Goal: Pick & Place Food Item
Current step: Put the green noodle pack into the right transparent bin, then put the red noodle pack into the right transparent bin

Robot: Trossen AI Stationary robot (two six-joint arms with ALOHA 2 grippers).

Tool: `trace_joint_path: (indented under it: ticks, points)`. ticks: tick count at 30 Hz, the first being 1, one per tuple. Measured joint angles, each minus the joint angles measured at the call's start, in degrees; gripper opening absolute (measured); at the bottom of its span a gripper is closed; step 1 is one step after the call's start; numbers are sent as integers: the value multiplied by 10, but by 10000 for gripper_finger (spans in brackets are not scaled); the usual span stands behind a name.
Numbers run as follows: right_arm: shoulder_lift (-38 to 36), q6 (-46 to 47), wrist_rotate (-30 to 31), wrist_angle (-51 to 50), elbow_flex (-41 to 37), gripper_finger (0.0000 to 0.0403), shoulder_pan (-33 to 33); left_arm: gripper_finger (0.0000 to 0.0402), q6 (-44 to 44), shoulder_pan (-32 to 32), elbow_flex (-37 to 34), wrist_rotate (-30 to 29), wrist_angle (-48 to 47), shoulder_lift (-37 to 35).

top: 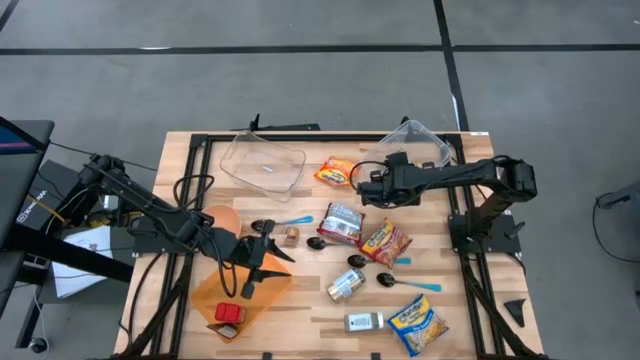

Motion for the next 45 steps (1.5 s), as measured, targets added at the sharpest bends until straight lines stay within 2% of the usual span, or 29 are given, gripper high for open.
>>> trace_joint_path:
  ticks: [3, 6, 16, 20, 25, 29, 34, 39, 45]
  points:
    - [0, -21, 2, 11, -2, 13, 1, 141, 0, 0, 0, 0, 0, 0]
    - [0, -25, 6, 17, -2, 42, 4, 141, 0, 0, 0, 0, 0, 0]
    - [-10, -31, 33, 66, -2, 186, 43, 140, 0, 0, 0, 0, 0, 0]
    - [-41, -30, 58, 69, -2, 224, 70, 140, 0, 0, 0, 0, -1, 0]
    - [-91, -49, 64, 75, -2, 224, 116, 140, 5, 0, 0, 0, -2, 0]
    - [-128, -161, 63, 126, -2, 213, 181, 140, 34, 0, 0, 0, -6, 0]
    - [-155, -284, 30, 205, -2, 201, 298, 140, 76, 0, 0, -14, -37, 0]
    - [-155, -314, 12, 235, -2, 193, 407, 140, 90, 0, 0, -24, -58, 0]
    - [-152, -298, 10, 235, -2, 187, 486, 140, 90, 0, 0, -24, -58, 0]
